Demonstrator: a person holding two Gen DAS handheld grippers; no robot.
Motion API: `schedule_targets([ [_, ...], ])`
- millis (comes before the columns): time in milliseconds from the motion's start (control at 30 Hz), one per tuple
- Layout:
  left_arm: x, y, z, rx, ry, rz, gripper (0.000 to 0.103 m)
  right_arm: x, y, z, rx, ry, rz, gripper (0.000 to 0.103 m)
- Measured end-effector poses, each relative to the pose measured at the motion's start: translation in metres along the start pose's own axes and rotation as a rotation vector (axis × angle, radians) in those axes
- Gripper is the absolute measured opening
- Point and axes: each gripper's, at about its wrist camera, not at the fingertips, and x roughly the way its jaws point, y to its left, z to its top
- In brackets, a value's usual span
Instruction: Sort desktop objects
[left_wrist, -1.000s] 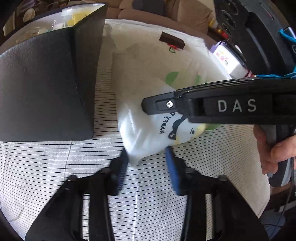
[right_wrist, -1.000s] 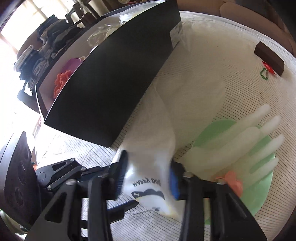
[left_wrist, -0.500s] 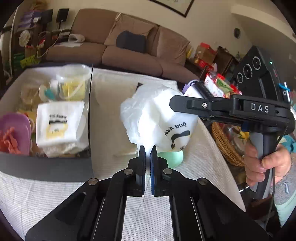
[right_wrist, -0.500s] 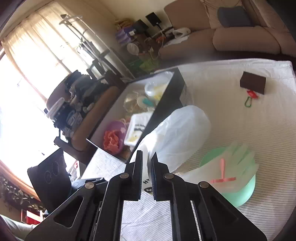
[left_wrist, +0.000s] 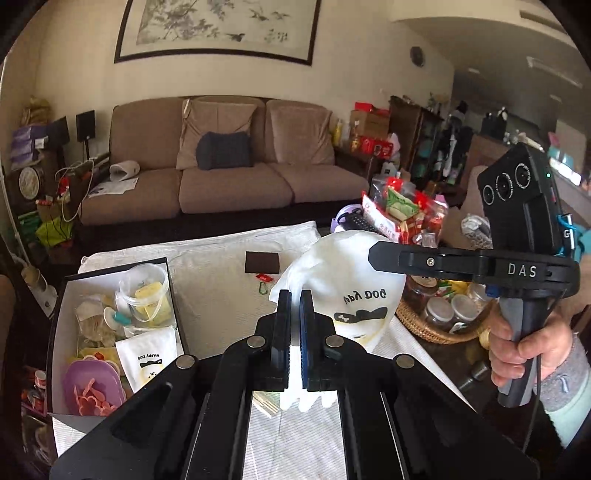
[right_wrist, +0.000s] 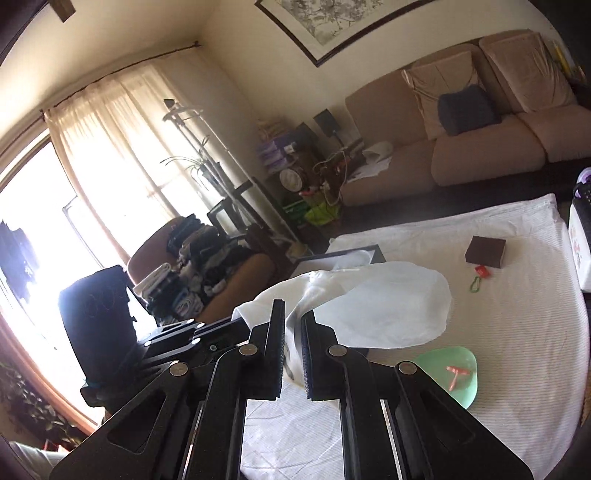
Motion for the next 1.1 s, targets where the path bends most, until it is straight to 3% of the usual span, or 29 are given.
schedule_targets([
  [133,0.007,-0.012,-0.018,-0.008,0.058,-0.006,0.004,-0.003,-0.001,-0.020,0.009,0.041,-0.034,0.007],
  [300,0.036,-0.024,-0.032,-0.020,0.123,-0.003,0.004,-0.003,-0.032,-0.042,0.101,0.058,-0.084,0.007],
  [400,0.032,-0.031,-0.030,-0.018,0.092,-0.015,0.004,-0.015,-0.040,-0.044,0.133,0.023,-0.076,0.007],
  [533,0.003,-0.052,-0.042,0.075,0.047,-0.029,0.004,-0.042,-0.030,-0.053,0.094,-0.009,-0.043,0.007],
  [633,-0.008,-0.067,-0.084,0.135,0.095,-0.059,0.004,-0.056,-0.032,-0.092,0.118,0.018,-0.026,0.007],
  [733,-0.011,-0.078,-0.143,0.134,0.165,-0.094,0.004,-0.063,-0.047,-0.156,0.219,0.062,-0.008,0.007],
  [933,-0.005,-0.092,-0.260,0.133,0.405,-0.136,0.004,-0.070,-0.067,-0.284,0.459,0.163,-0.003,0.007],
  [1033,-0.004,-0.094,-0.286,0.114,0.456,-0.151,0.004,-0.070,-0.063,-0.311,0.507,0.222,-0.034,0.007],
  [1100,-0.007,-0.097,-0.293,0.106,0.472,-0.165,0.004,-0.069,-0.051,-0.310,0.448,0.272,-0.110,0.007],
])
